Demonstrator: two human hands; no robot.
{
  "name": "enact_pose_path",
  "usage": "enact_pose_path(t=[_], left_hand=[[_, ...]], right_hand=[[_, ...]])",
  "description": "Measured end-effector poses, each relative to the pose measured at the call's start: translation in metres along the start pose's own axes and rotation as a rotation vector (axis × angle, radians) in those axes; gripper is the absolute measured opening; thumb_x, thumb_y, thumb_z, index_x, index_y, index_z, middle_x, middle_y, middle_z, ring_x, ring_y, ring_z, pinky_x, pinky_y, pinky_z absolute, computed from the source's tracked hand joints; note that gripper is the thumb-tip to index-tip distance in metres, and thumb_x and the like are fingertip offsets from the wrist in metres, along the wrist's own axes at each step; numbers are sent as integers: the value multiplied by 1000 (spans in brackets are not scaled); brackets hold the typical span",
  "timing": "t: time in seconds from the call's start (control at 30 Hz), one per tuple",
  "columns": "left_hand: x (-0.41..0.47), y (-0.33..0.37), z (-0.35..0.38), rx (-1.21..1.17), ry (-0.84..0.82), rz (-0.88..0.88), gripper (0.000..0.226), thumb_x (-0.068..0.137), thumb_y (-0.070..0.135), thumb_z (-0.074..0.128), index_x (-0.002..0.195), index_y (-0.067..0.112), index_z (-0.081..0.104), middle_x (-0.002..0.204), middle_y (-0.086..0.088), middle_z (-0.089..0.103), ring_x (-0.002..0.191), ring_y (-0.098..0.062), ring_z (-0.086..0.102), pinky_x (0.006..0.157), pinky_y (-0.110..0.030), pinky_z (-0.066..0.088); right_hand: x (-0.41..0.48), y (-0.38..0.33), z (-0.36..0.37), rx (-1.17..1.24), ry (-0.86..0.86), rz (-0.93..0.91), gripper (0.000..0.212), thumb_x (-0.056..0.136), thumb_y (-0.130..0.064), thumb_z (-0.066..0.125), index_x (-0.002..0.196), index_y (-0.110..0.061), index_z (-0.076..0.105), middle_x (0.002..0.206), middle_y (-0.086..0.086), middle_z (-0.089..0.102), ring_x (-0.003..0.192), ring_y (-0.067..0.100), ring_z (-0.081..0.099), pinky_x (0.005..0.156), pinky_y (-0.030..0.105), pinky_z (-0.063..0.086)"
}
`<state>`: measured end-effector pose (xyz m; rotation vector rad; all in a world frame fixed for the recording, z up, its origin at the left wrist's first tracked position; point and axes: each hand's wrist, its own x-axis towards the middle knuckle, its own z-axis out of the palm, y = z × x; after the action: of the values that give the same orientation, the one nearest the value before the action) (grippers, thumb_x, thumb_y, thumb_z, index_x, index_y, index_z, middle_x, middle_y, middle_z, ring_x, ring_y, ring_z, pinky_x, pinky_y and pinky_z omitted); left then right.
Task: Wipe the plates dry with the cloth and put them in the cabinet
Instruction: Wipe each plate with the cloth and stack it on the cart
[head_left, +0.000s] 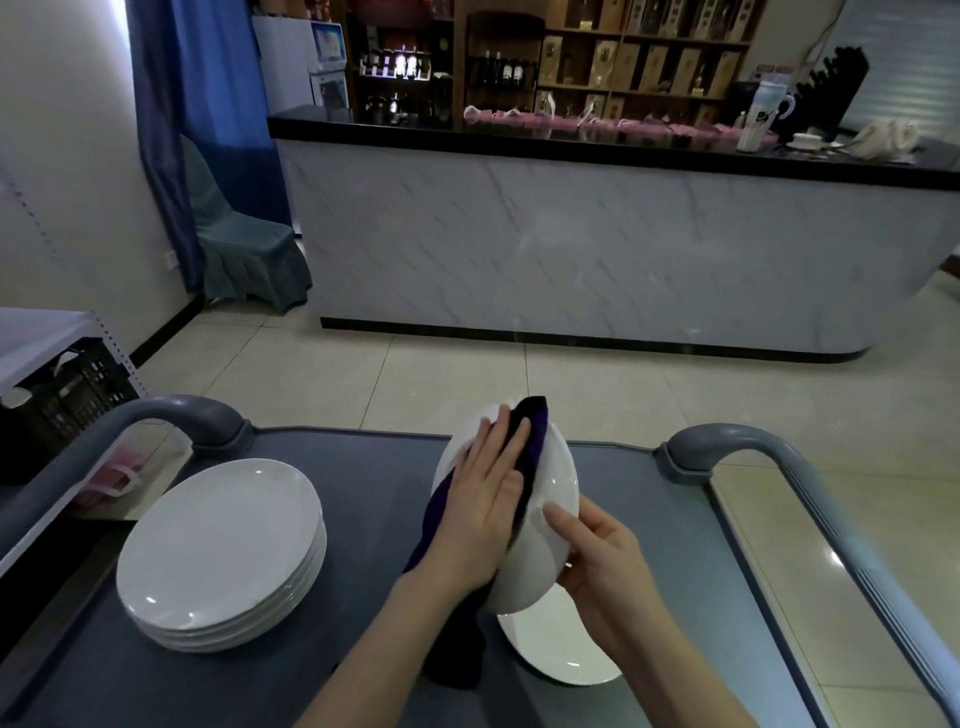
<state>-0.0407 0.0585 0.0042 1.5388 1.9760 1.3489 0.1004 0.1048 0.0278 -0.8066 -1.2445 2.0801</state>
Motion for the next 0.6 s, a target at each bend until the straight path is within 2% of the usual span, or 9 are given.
enact_pose_path(t=[0.1,0.23,0.33,0.4,0.47,0.53,0.6], left_hand=[[7,-21,-7,-34,9,-86,48,107,30,25,146,55,9,156,37,-1,146,10,-6,123,-28,1],[-11,-46,-9,-132,89,-198,58,106,15,32,154,42,16,159,28,17,145,8,15,123,-31,17],[-41,-52,1,-221,97,-299,63,105,10,31,153,46,13,156,32,20,143,10,20,121,-25,20],[-62,-50,15,-256,90,-304,67,105,6,32,151,49,11,154,37,19,143,10,21,115,-12,21],[-78,-48,27,-257,74,-298,71,103,4,34,152,49,9,155,34,21,140,8,30,107,-4,25],[-87,-49,32,-200,63,-320,72,103,8,37,152,50,7,156,30,25,135,7,38,103,-3,27],[-92,-57,27,-117,12,-370,67,104,16,39,152,50,7,159,28,18,143,9,21,107,-1,15]], right_hand=[[-3,0,-7,-30,3,2,30,79,-26,69,106,-17,78,110,12,75,92,20,71,70,32,57],[-1,-8,-15,6,15,-20,32,77,-26,70,107,-15,78,111,12,75,93,20,69,71,31,56],[5,-14,-19,40,42,-53,29,79,-23,68,104,-14,78,108,12,75,91,20,68,71,31,54],[11,-18,-18,66,52,-71,26,80,-22,68,102,-13,78,107,12,74,91,21,67,72,33,53],[17,-20,-15,77,55,-83,24,82,-22,67,101,-13,78,108,11,74,93,21,68,73,33,56],[21,-21,-12,64,45,-91,25,81,-23,67,102,-15,79,109,10,75,93,20,70,72,31,58],[24,-20,-10,52,26,-92,26,81,-23,68,103,-16,79,111,9,75,93,19,71,71,30,59]])
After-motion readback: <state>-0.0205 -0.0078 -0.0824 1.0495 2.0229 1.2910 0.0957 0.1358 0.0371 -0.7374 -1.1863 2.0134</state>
